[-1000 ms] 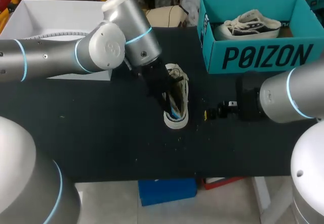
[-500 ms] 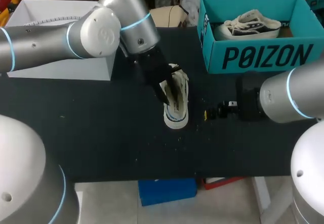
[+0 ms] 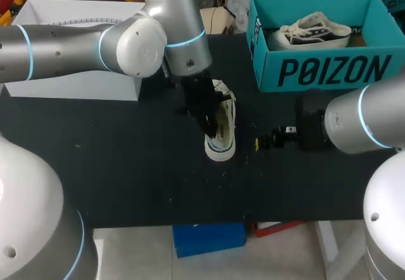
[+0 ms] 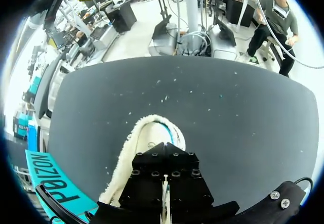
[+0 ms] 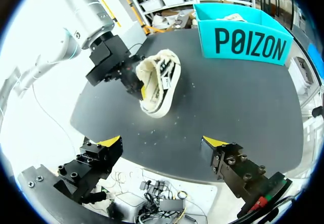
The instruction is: Take the shoe out of the shoebox, open the shoe tongue, remove and reinsert the insole, then place the shoe into the shoebox
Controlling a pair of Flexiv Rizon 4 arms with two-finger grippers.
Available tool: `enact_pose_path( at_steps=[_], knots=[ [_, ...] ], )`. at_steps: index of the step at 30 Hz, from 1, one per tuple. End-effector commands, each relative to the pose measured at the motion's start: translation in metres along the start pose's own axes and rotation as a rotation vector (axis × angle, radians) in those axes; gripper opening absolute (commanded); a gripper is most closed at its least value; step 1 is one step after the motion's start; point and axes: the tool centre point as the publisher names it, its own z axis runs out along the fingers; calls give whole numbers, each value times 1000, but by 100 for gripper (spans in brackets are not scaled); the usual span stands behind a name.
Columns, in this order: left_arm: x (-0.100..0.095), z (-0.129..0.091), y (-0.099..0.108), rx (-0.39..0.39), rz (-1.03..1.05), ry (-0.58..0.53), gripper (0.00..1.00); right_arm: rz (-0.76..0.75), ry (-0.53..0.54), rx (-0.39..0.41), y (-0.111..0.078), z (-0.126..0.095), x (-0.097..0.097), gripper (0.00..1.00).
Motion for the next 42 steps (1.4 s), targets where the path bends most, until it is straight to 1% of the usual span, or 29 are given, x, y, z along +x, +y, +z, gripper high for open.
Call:
enact_pose_path(
  at_steps=[1, 8, 11, 14, 18, 19, 21, 22, 24, 25, 26, 27, 28, 29, 30, 32, 34, 37, 40, 42],
  knots=[
    [-7, 15, 10, 5, 5, 43, 0, 1, 1, 0, -1, 0, 0, 100],
    [-9, 33, 17, 17, 16, 90, 0, 1, 1, 0, -1, 0, 0, 100],
    [-12, 32, 15, 24, 29, 76, 0, 1, 1, 0, -1, 0, 0, 100],
    [-14, 18, 8, 11, 39, 12, 0, 1, 1, 0, -1, 0, 0, 100],
    [-13, -11, -2, -8, 45, -92, 0, 1, 1, 0, -1, 0, 0, 100],
    [-13, -20, -5, -31, 53, -128, 0, 1, 1, 0, -1, 0, 0, 100],
    [-13, -37, -6, -48, 47, -249, 0, 1, 1, 0, -1, 0, 0, 100],
    [-12, -45, -5, -76, 45, -275, 0, 1, 1, 0, -1, 0, 0, 100],
    [-12, -58, -5, -88, 26, -372, 0, 1, 1, 0, -1, 0, 0, 100],
    [-11, -63, -5, -117, 18, -378, 0, 1, 1, 0, -1, 0, 0, 100],
    [-10, -68, -3, -122, 4, -413, 0, 1, 1, 0, -1, 0, 0, 100],
    [-8, -74, 1, -158, -16, -429, 0, 1, 1, 0, -1, 0, 0, 100],
    [-7, -77, 3, -170, -23, -436, 0, 1, 1, 0, -1, 0, 0, 100],
    [-6, -84, 8, -190, -46, -470, 0, 1, 1, 0, -1, 0, 0, 100],
    [-5, -87, 10, -208, -57, -477, 0, 1, 1, 0, -1, 0, 0, 100],
    [0, -97, 22, -258, -102, -490, 0, 1, 1, 0, -1, 0, 0, 100],
    [4, -103, 33, -300, -132, -491, 0, 1, 1, 0, -1, 0, 0, 100],
    [3, -110, 45, -349, -150, -474, 0, 1, 1, 0, -1, 0, 0, 100],
    [-3, -112, 55, -372, -154, -451, 0, 1, 1, 0, -1, 0, 0, 100],
    [-7, -110, 63, -375, -157, -430, 0, 1, 1, 0, -1, 0, 0, 100]
  ],
)
